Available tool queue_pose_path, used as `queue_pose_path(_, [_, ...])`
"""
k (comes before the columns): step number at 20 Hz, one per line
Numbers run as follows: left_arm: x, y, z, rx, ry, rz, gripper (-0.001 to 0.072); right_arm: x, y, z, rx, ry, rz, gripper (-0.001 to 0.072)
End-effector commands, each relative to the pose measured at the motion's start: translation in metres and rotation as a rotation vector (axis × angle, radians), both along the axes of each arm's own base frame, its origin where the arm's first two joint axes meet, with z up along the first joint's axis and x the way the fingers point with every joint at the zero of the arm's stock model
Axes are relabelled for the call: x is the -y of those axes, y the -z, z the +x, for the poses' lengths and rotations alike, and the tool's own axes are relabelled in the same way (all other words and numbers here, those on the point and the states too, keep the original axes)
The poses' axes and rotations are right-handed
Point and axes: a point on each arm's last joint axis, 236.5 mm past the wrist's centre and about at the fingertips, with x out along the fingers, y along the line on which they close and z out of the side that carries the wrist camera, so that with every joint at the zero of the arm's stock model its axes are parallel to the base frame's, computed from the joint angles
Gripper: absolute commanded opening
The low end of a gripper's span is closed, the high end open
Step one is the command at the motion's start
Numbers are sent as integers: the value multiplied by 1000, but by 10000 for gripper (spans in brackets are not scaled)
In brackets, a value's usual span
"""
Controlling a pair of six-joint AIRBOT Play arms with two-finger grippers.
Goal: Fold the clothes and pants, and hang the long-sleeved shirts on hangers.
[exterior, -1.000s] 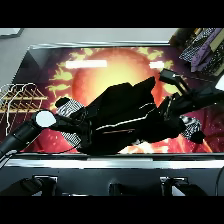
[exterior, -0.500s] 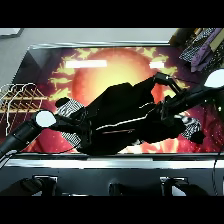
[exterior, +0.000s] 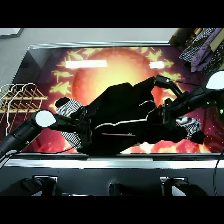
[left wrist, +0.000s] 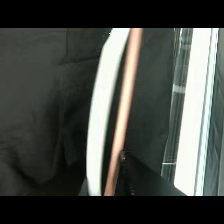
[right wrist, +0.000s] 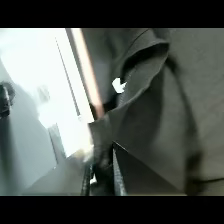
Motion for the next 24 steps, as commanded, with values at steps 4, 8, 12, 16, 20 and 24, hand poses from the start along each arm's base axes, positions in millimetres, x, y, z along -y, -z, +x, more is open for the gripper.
queue_pose_path(4, [-21, -2, 21, -121, -202, -15, 283, 16, -13, -3, 112, 41, -87, 39])
queue_pose_path(8, [-53, -34, 66, -154, -493, -115, 624, 18, -19, -1, 125, 107, -95, 39])
queue_pose_path(12, [-107, -55, 95, -366, -889, -253, 720, 18, -21, 6, 95, 200, -89, 39])
queue_pose_path(16, [-103, -35, 91, -574, -1018, -263, 719, 18, -20, 5, 65, 241, -87, 40])
queue_pose_path(20, [-44, -13, 77, -737, -1073, -229, 716, 18, -21, 5, 44, 269, -87, 40])
queue_pose_path(24, [0, -8, 69, -622, -1095, -55, 709, 18, -20, 5, 35, 283, -87, 40])
